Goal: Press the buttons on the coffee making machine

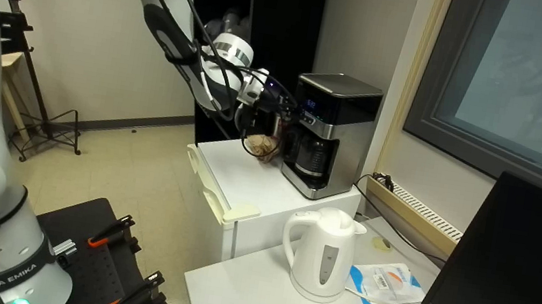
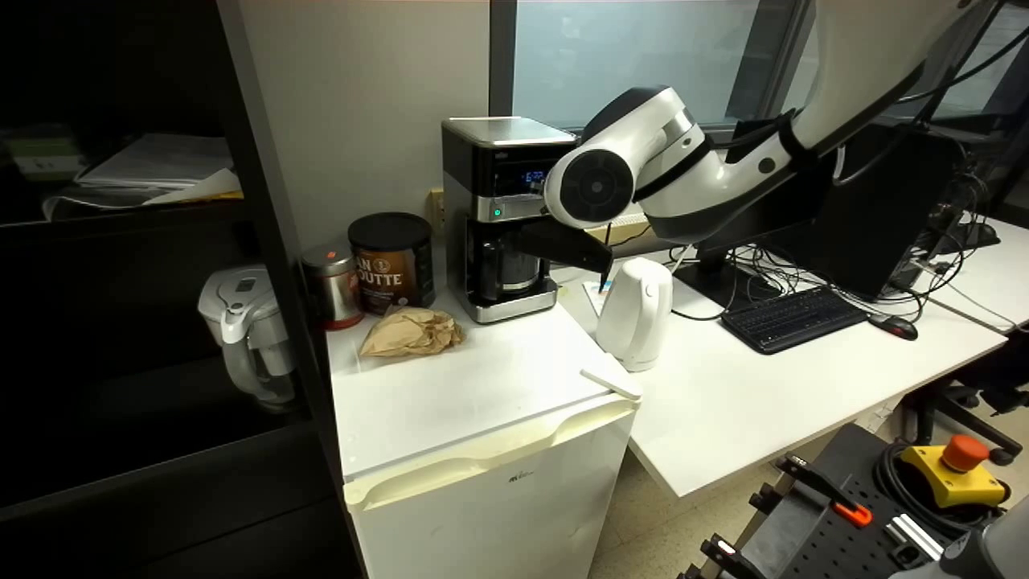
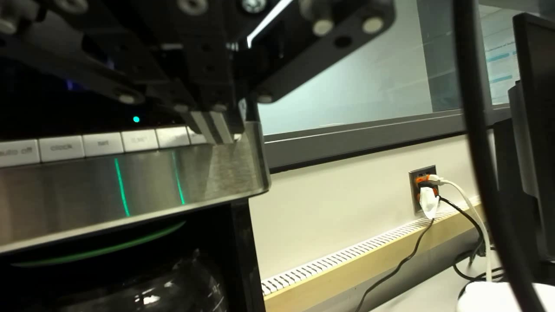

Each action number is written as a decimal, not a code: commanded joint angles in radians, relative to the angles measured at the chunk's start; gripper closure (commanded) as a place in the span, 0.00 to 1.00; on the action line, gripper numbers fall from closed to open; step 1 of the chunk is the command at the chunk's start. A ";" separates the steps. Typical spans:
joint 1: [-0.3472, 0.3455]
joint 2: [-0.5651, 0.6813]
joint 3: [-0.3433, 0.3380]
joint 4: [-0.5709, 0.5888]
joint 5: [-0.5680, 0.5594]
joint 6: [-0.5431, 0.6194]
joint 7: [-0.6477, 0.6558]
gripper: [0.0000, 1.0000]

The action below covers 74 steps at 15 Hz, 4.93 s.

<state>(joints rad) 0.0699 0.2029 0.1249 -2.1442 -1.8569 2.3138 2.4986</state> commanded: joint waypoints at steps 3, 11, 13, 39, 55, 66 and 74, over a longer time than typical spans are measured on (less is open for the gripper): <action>0.022 -0.135 0.025 -0.141 -0.055 0.031 0.054 1.00; 0.079 -0.152 0.063 -0.167 -0.088 0.014 0.048 1.00; 0.088 -0.143 0.070 -0.157 -0.092 0.014 0.044 1.00; 0.067 0.074 0.062 0.055 -0.056 -0.003 -0.026 1.00; 0.070 0.136 0.065 0.130 -0.045 -0.030 -0.074 1.00; 0.079 0.150 0.075 0.147 -0.042 -0.031 -0.098 1.00; 0.077 0.159 0.073 0.157 -0.038 -0.029 -0.102 1.00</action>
<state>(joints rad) 0.1457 0.3397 0.1962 -2.0242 -1.9144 2.2936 2.4309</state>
